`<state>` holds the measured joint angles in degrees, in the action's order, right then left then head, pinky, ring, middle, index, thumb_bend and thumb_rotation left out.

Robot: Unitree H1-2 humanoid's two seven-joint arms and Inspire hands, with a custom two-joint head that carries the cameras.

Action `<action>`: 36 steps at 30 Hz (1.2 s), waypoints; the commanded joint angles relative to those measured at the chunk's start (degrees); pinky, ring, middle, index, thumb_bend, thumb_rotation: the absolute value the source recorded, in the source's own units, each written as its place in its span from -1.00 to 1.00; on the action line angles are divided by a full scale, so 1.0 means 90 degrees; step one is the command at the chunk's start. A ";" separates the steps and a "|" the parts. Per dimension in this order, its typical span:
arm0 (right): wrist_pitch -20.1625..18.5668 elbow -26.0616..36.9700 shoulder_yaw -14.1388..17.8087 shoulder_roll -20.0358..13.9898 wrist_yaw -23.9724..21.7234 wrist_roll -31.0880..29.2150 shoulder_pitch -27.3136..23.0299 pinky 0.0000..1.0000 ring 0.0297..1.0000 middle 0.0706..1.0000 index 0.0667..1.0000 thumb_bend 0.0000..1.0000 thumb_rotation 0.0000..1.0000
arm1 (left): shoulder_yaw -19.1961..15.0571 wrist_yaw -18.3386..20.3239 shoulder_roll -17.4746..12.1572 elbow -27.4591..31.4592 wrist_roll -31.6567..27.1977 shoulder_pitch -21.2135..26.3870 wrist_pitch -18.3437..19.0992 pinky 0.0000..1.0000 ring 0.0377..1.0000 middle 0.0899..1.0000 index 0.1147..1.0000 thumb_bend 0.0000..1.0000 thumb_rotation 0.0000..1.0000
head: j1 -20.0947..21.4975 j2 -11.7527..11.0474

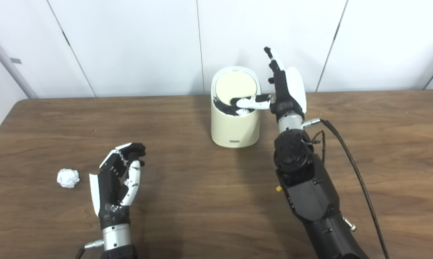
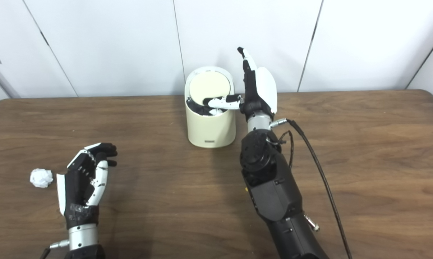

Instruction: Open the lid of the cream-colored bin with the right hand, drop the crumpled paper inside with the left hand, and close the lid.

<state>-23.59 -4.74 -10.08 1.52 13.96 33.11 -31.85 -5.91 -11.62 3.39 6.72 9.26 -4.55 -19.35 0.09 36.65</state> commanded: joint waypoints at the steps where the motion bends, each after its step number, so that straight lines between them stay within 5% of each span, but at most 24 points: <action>1: 0.0182 0.0141 0.0027 0.0003 -0.0014 -0.0032 -0.0137 0.46 0.74 0.85 0.81 0.66 -0.65 | 0.0018 -0.0057 -0.0019 0.0051 0.0092 0.0124 -0.0297 0.05 0.22 0.19 0.11 -0.55 -0.14 | 0.0010 0.0006; 7: 0.0252 0.0281 0.0056 -0.0023 -0.0204 -0.0306 -0.0059 0.62 0.83 0.90 0.86 0.94 0.04 | 0.0018 -0.0053 -0.0016 0.0054 0.0079 0.0130 -0.0265 0.06 0.23 0.20 0.10 -0.55 -0.14 | 0.0022 -0.0014; 16: 0.0281 0.0405 -0.0009 -0.0143 -0.0438 -0.0410 0.0043 0.62 0.83 0.90 0.89 0.86 0.57 | 0.0031 -0.0038 -0.0008 0.0057 0.0049 0.0129 -0.0281 0.04 0.21 0.19 0.10 -0.60 -0.25 | 0.0028 -0.0037; 25: 0.0584 0.0567 0.0014 -0.0239 -0.0629 -0.0687 0.0233 0.57 0.81 0.89 0.88 0.98 0.74 | 0.0031 -0.0034 -0.0020 0.0070 0.0078 0.0111 -0.0265 0.04 0.22 0.20 0.10 -0.59 -0.23 | 0.0029 -0.0015; 32: 0.1123 0.1420 0.0201 -0.0363 -0.0758 -0.1137 0.0744 0.50 0.76 0.85 0.83 1.00 0.74 | 0.0036 -0.0030 -0.0033 0.0032 0.0076 0.0147 -0.0283 0.04 0.21 0.19 0.10 -0.59 -0.19 | 0.0038 -0.0045; 36: 0.1405 0.1871 0.0391 -0.0366 -0.0697 -0.1295 0.1012 0.52 0.77 0.84 0.82 0.80 0.71 | 0.0018 -0.0052 -0.0049 -0.0034 0.0087 0.0172 -0.0319 0.05 0.22 0.19 0.10 -0.57 -0.19 | 0.0027 -0.0060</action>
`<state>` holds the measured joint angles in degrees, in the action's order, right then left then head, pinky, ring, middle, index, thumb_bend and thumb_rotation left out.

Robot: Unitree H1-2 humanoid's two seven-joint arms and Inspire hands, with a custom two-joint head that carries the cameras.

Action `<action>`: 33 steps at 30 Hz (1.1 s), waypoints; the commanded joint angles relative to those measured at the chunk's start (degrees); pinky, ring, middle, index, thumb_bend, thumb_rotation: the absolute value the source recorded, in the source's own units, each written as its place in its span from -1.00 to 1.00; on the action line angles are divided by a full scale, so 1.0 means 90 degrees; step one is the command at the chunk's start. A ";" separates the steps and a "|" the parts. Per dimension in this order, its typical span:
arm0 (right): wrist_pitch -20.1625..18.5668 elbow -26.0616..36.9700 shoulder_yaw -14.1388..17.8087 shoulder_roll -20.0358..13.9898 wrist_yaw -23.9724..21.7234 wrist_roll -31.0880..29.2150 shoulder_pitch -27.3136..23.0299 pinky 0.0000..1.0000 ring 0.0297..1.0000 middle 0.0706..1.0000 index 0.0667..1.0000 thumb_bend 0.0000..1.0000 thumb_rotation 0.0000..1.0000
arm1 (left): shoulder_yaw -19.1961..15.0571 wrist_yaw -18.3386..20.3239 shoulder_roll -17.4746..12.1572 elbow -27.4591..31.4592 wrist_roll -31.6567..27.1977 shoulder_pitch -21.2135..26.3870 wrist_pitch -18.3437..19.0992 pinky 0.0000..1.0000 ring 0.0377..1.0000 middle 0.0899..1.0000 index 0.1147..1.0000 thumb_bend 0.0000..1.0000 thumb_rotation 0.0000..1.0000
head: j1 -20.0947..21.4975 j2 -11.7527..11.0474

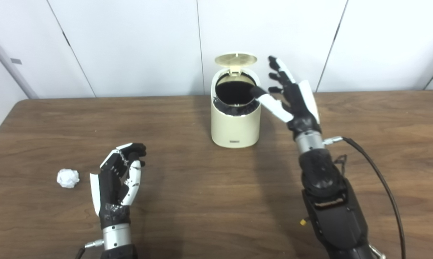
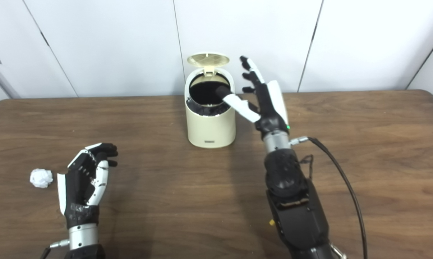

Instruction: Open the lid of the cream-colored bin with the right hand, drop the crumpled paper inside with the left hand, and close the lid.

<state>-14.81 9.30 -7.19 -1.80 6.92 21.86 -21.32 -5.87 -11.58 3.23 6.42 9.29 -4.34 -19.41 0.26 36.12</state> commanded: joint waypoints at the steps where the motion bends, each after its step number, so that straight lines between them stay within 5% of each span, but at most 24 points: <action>1: 0.0535 0.0421 0.0129 0.0006 0.0122 -0.0098 -0.0086 0.52 0.77 0.83 0.79 0.73 0.68 | 0.0009 -0.0057 -0.0038 -0.0017 0.0072 0.0152 -0.0328 0.05 0.22 0.19 0.10 -0.57 -0.19 | 0.0012 0.0002; 8: 0.1494 0.1046 0.0718 0.0005 0.0426 -0.0488 0.0519 0.50 0.65 0.65 0.61 0.19 0.42 | -0.0015 -0.0041 -0.0066 -0.0044 0.0019 0.0143 -0.0401 0.05 0.22 0.20 0.10 -0.56 -0.19 | -0.0004 0.0000; 16: 0.1261 0.2069 0.1052 0.0164 0.0393 -0.0645 0.1089 0.35 0.56 0.56 0.56 -0.39 0.30 | -0.0046 0.0034 -0.0112 0.0076 -0.0166 0.0118 -0.0326 0.09 0.24 0.22 0.12 -0.51 -0.17 | -0.0007 -0.0012; 25: 0.1242 0.2252 0.1379 0.0027 0.0182 -0.1166 0.1818 0.35 0.50 0.51 0.49 -0.47 0.04 | -0.0058 0.0045 -0.0019 0.0657 -0.0271 0.0119 0.0099 0.10 0.26 0.23 0.13 -0.53 -0.24 | -0.0038 -0.0093; 28: 0.1737 0.1985 0.1509 -0.0091 0.0084 -0.1706 0.2041 0.37 0.50 0.49 0.46 -0.47 -0.22 | -0.0038 0.0090 -0.0028 0.0887 -0.0300 0.0112 0.0275 0.10 0.28 0.24 0.15 -0.51 -0.15 | -0.0051 -0.0086; 33: 0.2083 0.1804 0.1554 -0.0184 0.0030 -0.1879 0.2269 0.36 0.50 0.50 0.48 -0.52 -0.31 | -0.0031 0.0128 -0.0007 0.1169 -0.0395 0.0108 0.0414 0.11 0.27 0.24 0.17 -0.49 -0.10 | -0.0066 -0.0103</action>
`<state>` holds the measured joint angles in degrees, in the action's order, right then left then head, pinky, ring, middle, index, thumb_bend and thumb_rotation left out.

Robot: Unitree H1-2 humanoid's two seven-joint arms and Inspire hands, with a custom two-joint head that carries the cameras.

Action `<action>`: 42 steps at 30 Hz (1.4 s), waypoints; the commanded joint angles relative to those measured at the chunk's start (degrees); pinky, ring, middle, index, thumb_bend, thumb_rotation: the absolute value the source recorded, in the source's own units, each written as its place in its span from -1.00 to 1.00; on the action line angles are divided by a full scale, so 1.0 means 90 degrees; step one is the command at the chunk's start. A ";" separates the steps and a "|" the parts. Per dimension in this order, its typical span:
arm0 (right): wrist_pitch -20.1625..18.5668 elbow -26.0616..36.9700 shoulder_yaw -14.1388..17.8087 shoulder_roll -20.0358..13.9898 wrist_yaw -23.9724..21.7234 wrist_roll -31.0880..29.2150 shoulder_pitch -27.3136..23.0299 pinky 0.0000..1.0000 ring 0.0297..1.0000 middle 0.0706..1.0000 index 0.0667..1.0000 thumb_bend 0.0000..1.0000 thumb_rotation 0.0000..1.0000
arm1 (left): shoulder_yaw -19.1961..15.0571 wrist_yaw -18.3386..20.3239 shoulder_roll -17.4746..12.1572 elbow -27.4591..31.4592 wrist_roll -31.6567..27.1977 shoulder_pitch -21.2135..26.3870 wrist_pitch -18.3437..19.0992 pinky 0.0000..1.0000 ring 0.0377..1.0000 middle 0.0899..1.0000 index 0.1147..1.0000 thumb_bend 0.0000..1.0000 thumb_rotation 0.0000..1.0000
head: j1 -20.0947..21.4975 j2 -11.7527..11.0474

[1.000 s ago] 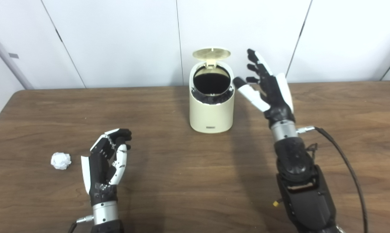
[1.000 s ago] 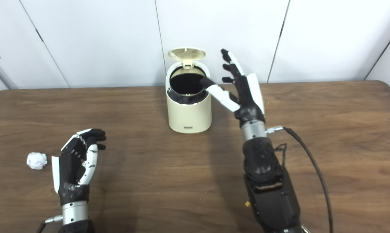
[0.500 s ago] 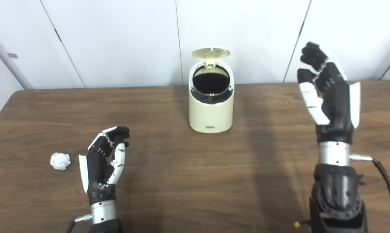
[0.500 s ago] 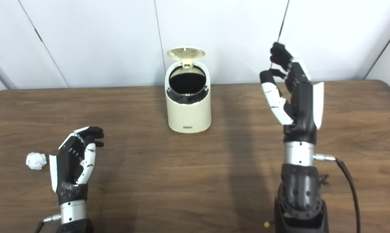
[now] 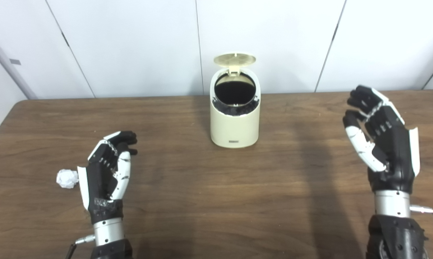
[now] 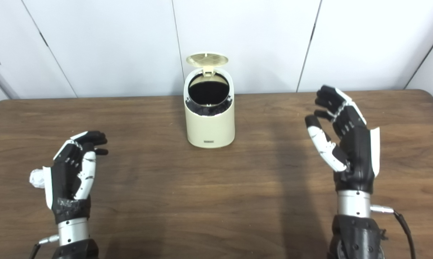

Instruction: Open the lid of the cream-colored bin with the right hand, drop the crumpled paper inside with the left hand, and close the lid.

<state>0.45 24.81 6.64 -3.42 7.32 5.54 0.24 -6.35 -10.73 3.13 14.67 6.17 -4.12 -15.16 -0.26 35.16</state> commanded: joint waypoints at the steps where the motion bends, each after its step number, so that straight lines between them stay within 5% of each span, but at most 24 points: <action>1: 0.0433 0.0057 0.0025 -0.0016 -0.0017 -0.0071 -0.0095 0.39 0.51 0.51 0.49 -0.52 -0.32 | 0.0024 0.0047 0.0007 0.0303 -0.0095 0.0082 -0.0028 0.11 0.28 0.25 0.18 -0.47 -0.10 | -0.0007 0.0005; 16: 0.0377 0.0061 0.0050 0.0044 -0.0046 -0.0244 0.0022 0.47 0.57 0.56 0.53 -0.54 -0.30 | -0.0382 0.0069 -0.0398 0.1075 -0.0132 0.0002 0.0483 0.11 0.29 0.28 0.20 -0.34 -0.12 | -0.0355 0.0001; 23: 0.0584 -0.0189 0.0039 0.0093 0.0023 -0.0113 0.0060 0.44 0.56 0.55 0.52 -0.53 -0.36 | -0.0928 0.0115 -0.1181 0.1384 0.0562 0.0092 0.0602 0.07 0.24 0.25 0.18 -0.15 -0.21 | -0.0476 -0.0018; 27: 0.0746 -0.0319 0.0048 0.0096 0.0024 -0.0137 0.0036 0.44 0.56 0.55 0.52 -0.52 -0.35 | -0.1222 0.0154 -0.1696 0.1669 0.1591 0.0186 0.0962 -0.10 0.13 0.15 0.10 0.01 -0.13 | -0.0503 -0.0039; 30: 0.0688 -0.0344 0.0067 0.0084 0.0000 -0.0203 0.0034 0.48 0.59 0.57 0.53 -0.53 -0.35 | -0.1398 0.0442 -0.1991 0.1988 0.2827 0.0198 0.1850 -0.30 0.00 0.07 0.03 0.68 -0.09 | -0.0513 -0.0057; 32: 0.0682 -0.0365 0.0096 0.0059 0.0002 -0.0215 0.0032 0.49 0.59 0.58 0.53 -0.53 -0.36 | -0.1439 0.0661 -0.2247 0.2066 0.3615 0.0163 0.2163 -0.36 -0.03 0.05 0.02 0.92 -0.10 | -0.0529 -0.0063; 38: 0.0664 -0.0374 0.0180 0.0004 -0.0012 -0.0260 0.0006 0.46 0.57 0.56 0.52 -0.53 -0.35 | -0.1321 0.1177 -0.2579 0.2176 0.4897 0.0062 0.2593 -0.56 -0.05 0.10 0.02 1.00 -0.08 | -0.0636 -0.0066; 42: 0.0628 -0.0367 0.0236 -0.0039 -0.0039 -0.0369 -0.0005 0.45 0.56 0.55 0.50 -0.54 -0.34 | -0.1154 0.1682 -0.2456 0.2364 0.5497 0.0096 0.3018 -0.90 0.27 0.33 0.22 1.00 -0.08 | -0.0905 -0.0096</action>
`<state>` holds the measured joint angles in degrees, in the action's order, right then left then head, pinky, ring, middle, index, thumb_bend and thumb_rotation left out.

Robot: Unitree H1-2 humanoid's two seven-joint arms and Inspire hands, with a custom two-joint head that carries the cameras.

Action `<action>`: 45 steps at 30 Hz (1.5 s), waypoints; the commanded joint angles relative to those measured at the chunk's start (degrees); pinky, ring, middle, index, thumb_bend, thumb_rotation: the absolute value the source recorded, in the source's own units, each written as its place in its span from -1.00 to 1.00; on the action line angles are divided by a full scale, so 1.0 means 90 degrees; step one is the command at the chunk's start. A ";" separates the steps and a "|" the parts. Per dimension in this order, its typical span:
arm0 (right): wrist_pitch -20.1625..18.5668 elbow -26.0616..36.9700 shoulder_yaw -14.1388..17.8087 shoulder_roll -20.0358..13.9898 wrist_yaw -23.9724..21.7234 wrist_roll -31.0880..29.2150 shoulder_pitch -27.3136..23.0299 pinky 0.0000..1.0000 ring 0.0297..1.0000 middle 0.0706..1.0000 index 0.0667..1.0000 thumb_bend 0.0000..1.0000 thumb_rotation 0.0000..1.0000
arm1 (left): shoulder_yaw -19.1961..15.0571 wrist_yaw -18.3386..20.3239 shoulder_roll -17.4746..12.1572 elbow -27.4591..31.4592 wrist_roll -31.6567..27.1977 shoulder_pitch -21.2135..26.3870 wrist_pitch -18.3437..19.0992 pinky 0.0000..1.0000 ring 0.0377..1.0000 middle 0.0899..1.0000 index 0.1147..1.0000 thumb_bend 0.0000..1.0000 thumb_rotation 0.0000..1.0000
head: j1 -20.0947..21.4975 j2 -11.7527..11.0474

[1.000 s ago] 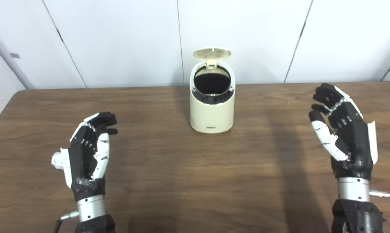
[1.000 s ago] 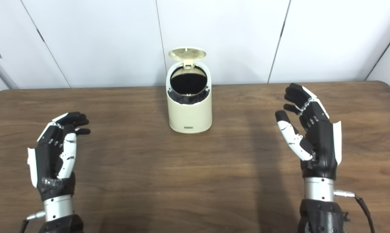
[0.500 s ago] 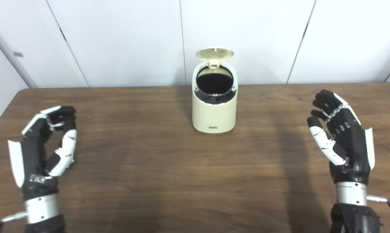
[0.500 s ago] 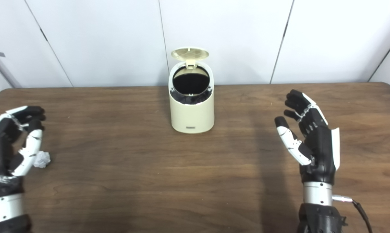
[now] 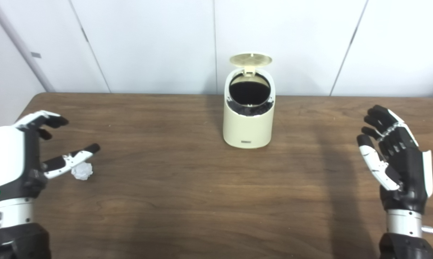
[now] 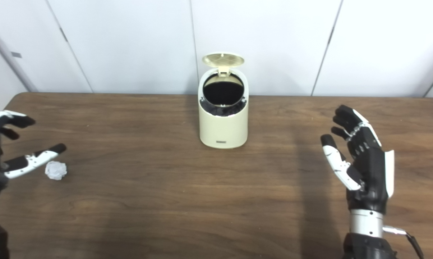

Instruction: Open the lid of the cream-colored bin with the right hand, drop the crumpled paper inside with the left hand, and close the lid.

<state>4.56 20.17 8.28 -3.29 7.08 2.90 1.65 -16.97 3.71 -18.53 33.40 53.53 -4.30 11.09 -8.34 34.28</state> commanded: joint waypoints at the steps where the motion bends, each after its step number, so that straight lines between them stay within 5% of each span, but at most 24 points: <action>1: 0.0166 0.0151 0.0063 -0.0062 -0.0020 -0.0097 -0.0165 0.45 0.56 0.55 0.50 -0.55 -0.35 | 0.0058 0.0187 -0.0027 0.0318 0.0329 0.0130 0.0177 -0.95 0.35 0.39 0.27 1.00 -0.12 | -0.0008 0.0002; 5: 0.0168 0.0159 0.0119 -0.0137 -0.0045 -0.0169 -0.0204 0.39 0.53 0.52 0.49 -0.56 -0.36 | 0.0143 0.0303 0.0001 0.0054 0.0388 0.0045 0.0201 -1.00 0.50 0.49 0.38 1.00 -0.49 | -0.0669 -0.0136; 6: 0.0070 0.0222 0.0137 -0.0171 -0.0063 -0.0194 -0.0212 0.33 0.50 0.49 0.47 -0.56 -0.32 | 0.0137 0.0194 -0.0013 -0.0201 0.0259 -0.0025 0.0121 -0.46 0.55 0.53 0.43 1.00 -0.56 | -0.0930 -0.0183; 7: 0.0002 0.0267 0.0148 -0.0191 -0.0078 -0.0211 -0.0216 0.29 0.47 0.47 0.45 -0.57 -0.28 | 0.0130 0.0115 -0.0025 -0.0376 0.0162 -0.0072 0.0063 -0.14 0.59 0.57 0.50 1.00 -0.49 | -0.0930 -0.0183; 9: -0.0121 0.0314 0.0200 -0.0251 -0.0103 -0.0297 -0.0225 0.23 0.42 0.45 0.43 -0.57 -0.25 | 0.0146 -0.0039 -0.0013 -0.0737 0.0006 -0.0131 -0.0020 0.16 0.61 0.62 0.57 1.00 -0.38 | -0.1309 -0.0258; 12: -0.0372 0.0306 0.0327 -0.0329 -0.0081 -0.0455 -0.0263 0.10 0.33 0.36 0.34 -0.58 -0.57 | 0.0281 -0.0273 -0.0030 -0.1308 -0.0069 -0.0154 -0.0117 0.40 0.69 0.70 0.70 1.00 -0.04 | -0.1738 -0.0401; 16: -0.0445 0.0204 0.0470 -0.0462 -0.0142 -0.0599 -0.0298 0.02 0.27 0.32 0.30 -0.56 -0.78 | 0.0545 -0.0632 -0.0061 -0.1963 0.0023 -0.0082 -0.0146 0.60 0.80 0.78 0.78 1.00 0.08 | -0.2092 -0.0490; 23: -0.0295 0.0051 0.0571 -0.0535 -0.0180 -0.0627 -0.0343 -0.03 0.25 0.28 0.26 -0.46 -0.61 | 0.0792 -0.0925 -0.0182 -0.2444 0.0036 0.0037 -0.0022 0.78 0.92 0.86 0.83 1.00 0.22 | -0.2316 -0.0540; 45: -0.0131 -0.0176 0.0619 -0.0651 -0.0263 -0.0636 -0.0388 -0.01 0.27 0.29 0.25 -0.47 -0.52 | 0.1039 -0.1350 -0.0435 -0.2807 0.0114 0.0240 0.0284 0.67 0.81 0.80 0.76 1.00 0.21 | -0.2646 -0.0687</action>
<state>0.60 17.45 13.39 -8.19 4.84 -2.72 -0.14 -7.28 -6.10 -20.10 8.12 54.10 -4.26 14.51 -32.08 28.04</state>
